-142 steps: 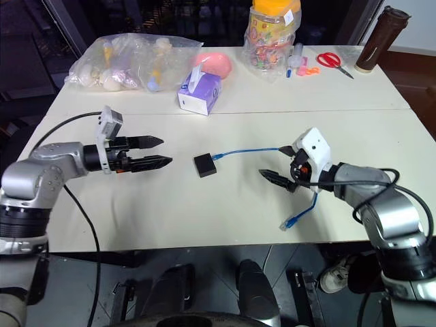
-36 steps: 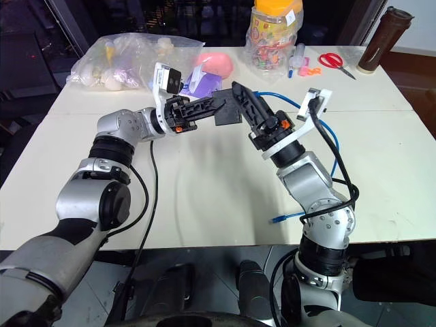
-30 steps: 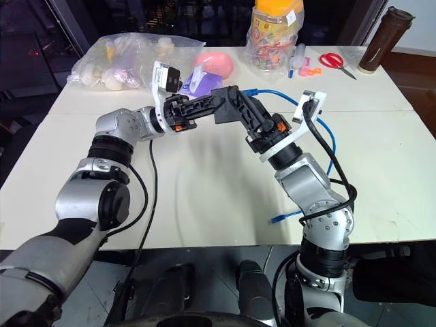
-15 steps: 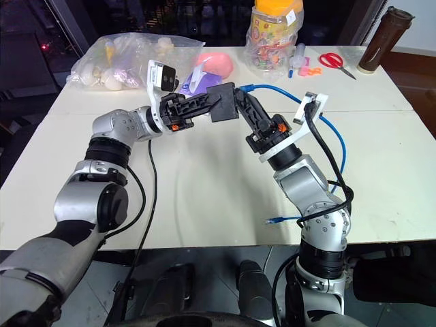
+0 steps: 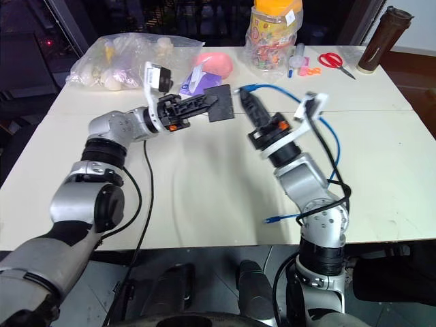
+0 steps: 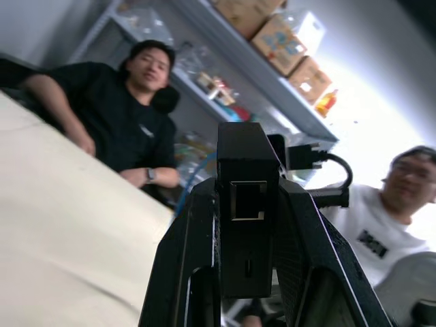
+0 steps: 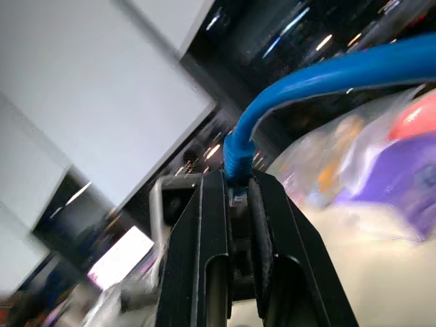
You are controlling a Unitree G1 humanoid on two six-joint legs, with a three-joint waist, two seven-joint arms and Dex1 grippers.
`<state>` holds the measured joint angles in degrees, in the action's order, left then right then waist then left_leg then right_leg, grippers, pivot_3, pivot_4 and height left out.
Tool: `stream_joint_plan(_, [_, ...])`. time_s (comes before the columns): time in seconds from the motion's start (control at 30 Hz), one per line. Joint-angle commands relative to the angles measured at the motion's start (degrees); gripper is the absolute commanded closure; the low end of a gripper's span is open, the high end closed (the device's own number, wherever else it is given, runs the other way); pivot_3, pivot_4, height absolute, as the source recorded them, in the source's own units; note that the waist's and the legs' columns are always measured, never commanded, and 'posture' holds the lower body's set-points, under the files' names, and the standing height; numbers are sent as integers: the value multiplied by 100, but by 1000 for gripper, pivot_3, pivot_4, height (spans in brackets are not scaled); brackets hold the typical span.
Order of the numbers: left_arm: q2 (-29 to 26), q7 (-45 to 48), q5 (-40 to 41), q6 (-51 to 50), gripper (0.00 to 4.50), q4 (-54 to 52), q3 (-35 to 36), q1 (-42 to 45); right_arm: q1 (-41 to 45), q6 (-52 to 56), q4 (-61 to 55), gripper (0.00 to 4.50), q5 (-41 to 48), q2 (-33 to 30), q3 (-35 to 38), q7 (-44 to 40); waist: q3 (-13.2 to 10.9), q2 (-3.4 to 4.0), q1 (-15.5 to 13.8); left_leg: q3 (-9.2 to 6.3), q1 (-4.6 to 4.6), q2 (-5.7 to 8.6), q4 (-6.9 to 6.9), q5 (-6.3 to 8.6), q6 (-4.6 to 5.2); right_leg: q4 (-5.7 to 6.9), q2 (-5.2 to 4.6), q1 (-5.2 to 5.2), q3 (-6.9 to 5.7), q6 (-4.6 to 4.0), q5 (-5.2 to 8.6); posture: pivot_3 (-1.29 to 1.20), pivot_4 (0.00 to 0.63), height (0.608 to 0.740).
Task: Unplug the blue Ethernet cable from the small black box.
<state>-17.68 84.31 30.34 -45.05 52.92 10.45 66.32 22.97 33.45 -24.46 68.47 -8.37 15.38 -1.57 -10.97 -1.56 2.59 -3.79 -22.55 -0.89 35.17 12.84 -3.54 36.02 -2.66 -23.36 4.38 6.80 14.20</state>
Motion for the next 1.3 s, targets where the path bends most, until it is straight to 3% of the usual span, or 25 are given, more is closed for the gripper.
stream_joint_plan(0.03, [-169, 15, -16, 215, 4051, 49, 95, 119, 38, -253, -74, 4439, -11, -139, 281, 56, 0, 0, -4, 0, 0, 0, -3, 0, 0, -2, 0, 0, 0, 0, 0, 0, 150, 739])
stream_joint_plan(0.23, [-199, -241, -72, 526, 4051, 148, 162, 150, -60, -263, 163, 4439, -240, -392, 406, 128, 0, 0, -10, 1, -5, 0, -1, 0, 0, -4, -1, 0, -1, 0, 0, 0, 150, 739])
stream_joint_plan(0.37, [-34, -298, -242, 878, 4051, -105, -56, 57, -132, -17, 1137, 4439, -1112, -819, 271, 349, 0, 0, -24, 2, -5, 1, 2, 0, 0, -5, -2, 2, 0, -1, 1, 0, 150, 739])
stream_joint_plan(0.47, [166, -506, -369, 1188, 4051, -226, -148, -16, 77, -122, 2242, 4439, -1822, -1100, 132, 64, 0, 0, -13, 5, -5, 1, -1, 0, 1, -6, -2, 1, 2, -1, 1, 0, 150, 739])
stream_joint_plan(0.57, [433, -712, -660, 1803, 4051, -380, -376, -215, 432, -425, 3545, 3349, -2410, -1289, 179, -161, 0, 0, -2, 11, -4, 1, -1, 0, 0, -7, -2, -1, 7, 0, 0, 0, 150, 739])
stream_joint_plan(0.6, [492, -735, -738, 1962, 4051, -404, -446, -271, 495, -468, 3784, 2806, -2512, -1318, 196, -261, 0, 0, -6, 17, -1, 1, -1, 0, 0, -7, -2, -1, 12, 1, 0, 0, 150, 739])
stream_joint_plan(0.7, [669, -1038, -981, 2582, 4051, -410, -583, -400, 323, -292, 3581, 1368, -2752, -1439, -13, -599, 0, 1, 6, 17, 0, 1, -6, 1, 1, -6, 1, -5, 14, 1, 0, 0, 150, 739])
stream_joint_plan(0.93, [1178, -2292, -1578, 4377, 4051, 375, -656, -316, -646, 217, 1631, 1368, -3541, -2116, -1026, -1298, 0, 1, -21, 18, -12, 4, 3, 2, 3, -15, -2, -7, 16, 7, 2, 0, 150, 739])
stream_joint_plan(1.2, [1583, -3618, -2444, 5769, 4051, 1527, -946, -364, -874, 255, 955, 1368, -3711, -2028, -674, -1265, 0, 0, -27, 18, -19, 4, 8, 2, 3, -44, -1, 1, 16, 10, 0, 0, 150, 739])
stream_joint_plan(1.3, [1772, -3878, -2603, 5746, 2652, 1829, -985, -318, -837, 228, 923, 1277, -3741, -1946, -581, -1261, 0, 0, -36, 17, -23, 4, 6, 2, 4, -50, -1, 0, 15, 12, -1, 0, 150, 739])
